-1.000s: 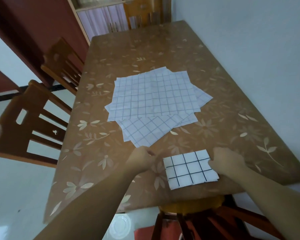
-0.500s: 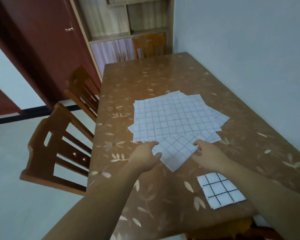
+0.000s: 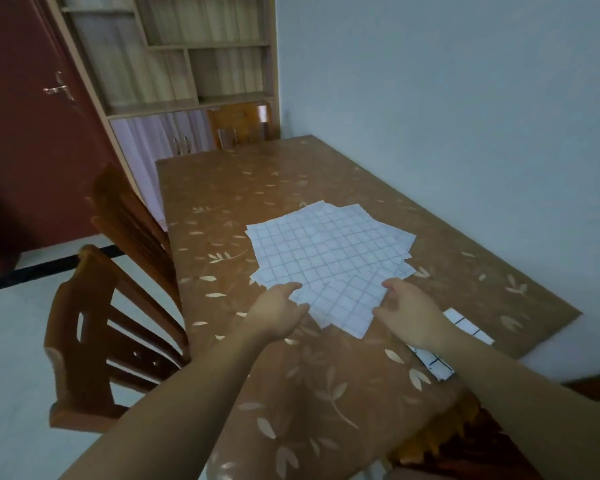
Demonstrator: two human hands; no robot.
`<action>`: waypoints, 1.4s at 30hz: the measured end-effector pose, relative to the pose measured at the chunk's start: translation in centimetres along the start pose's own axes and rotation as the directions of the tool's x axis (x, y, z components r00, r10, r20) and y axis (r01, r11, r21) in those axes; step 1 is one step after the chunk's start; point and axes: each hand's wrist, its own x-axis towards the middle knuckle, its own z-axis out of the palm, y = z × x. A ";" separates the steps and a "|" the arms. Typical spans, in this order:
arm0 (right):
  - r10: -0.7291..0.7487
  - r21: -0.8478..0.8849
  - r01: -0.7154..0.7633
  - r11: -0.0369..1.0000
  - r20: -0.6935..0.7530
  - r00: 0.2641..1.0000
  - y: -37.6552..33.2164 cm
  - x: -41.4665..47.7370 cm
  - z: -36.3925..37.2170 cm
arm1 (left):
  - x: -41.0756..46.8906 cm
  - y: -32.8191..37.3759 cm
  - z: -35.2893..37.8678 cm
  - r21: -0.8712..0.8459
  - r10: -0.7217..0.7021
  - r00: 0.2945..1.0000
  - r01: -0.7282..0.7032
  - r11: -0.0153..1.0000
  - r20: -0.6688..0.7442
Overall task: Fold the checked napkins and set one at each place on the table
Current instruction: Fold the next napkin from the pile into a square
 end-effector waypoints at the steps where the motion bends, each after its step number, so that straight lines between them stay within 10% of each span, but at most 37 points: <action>1: 0.007 0.017 -0.007 1.000 -0.013 1.000 -0.1 -0.9 0.2 | -0.6 -0.1 0.0 0.006 0.020 1.000 -0.020 1.000 0.015; 21: 0.167 0.112 -0.148 0.983 -0.182 0.969 -6.0 -21.0 4.8 | -18.7 -3.2 -6.5 0.228 0.257 0.963 -0.268 0.936 0.075; 42: 0.333 -0.027 -0.353 0.935 -0.270 0.903 -27.0 -7.6 20.2 | -2.3 -22.1 -22.6 0.461 0.345 0.913 -0.408 0.788 0.218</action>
